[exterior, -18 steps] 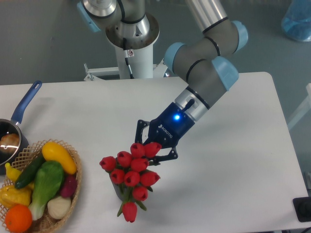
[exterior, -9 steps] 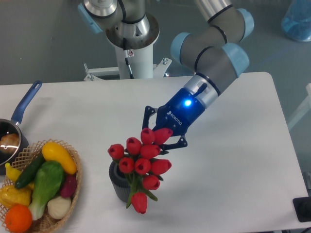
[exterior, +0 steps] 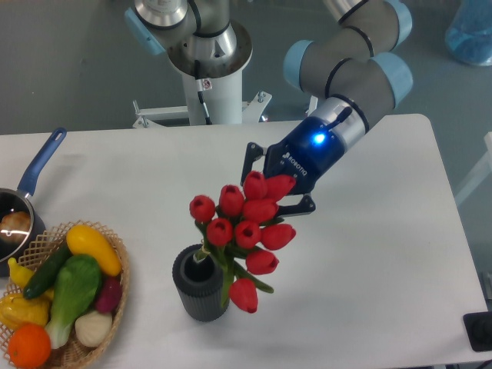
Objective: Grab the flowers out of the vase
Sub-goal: 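Lift the gripped tulips up out of the grey vase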
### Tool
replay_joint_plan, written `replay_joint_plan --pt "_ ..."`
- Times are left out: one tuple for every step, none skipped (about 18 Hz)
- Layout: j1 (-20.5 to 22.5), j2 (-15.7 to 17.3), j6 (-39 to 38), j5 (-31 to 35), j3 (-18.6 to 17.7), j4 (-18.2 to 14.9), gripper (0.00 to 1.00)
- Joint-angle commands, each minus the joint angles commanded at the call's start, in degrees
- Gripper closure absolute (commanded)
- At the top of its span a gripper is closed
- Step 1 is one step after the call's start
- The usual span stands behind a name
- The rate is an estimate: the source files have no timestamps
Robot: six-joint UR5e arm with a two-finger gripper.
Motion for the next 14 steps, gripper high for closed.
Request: replay_joint_plan --pt "0.44 0.09 0.00 -1.40 0.00 0.00 0.93" --pt "0.97 0.18 0.00 -2.81 0.17 0.00 0.93" --pt "1.50 0.35 0.00 -3.78 0.18 0.00 0.93" --pt "2.02 0.53 0.00 -4.40 0.18 0.00 0.93" --pt "2.38 0.70 0.00 -4.84 0.18 -0.09 0.93" --pt "2.90 0.71 0.00 -5.71 0.18 0.00 0.93" --pt "3.34 0.71 0.00 -6.77 0.26 0.00 0.93" --pt "3.96 0.71 0.00 -7.65 0.26 -0.09 0.93" --pt "4.40 0.71 0.00 -7.83 0.26 -0.09 0.93" --pt "4.66 0.71 0.09 -7.83 0.26 0.00 0.94" --pt "5.27 0.71 0.35 -7.74 0.26 -0.09 0.98" --pt "5.80 0.71 0.44 -7.57 0.26 0.00 1.00" --pt "5.89 0.71 0.53 -7.22 0.26 0.00 1.00" --pt "6.24 0.62 0.88 -7.04 0.26 0.00 1.00"
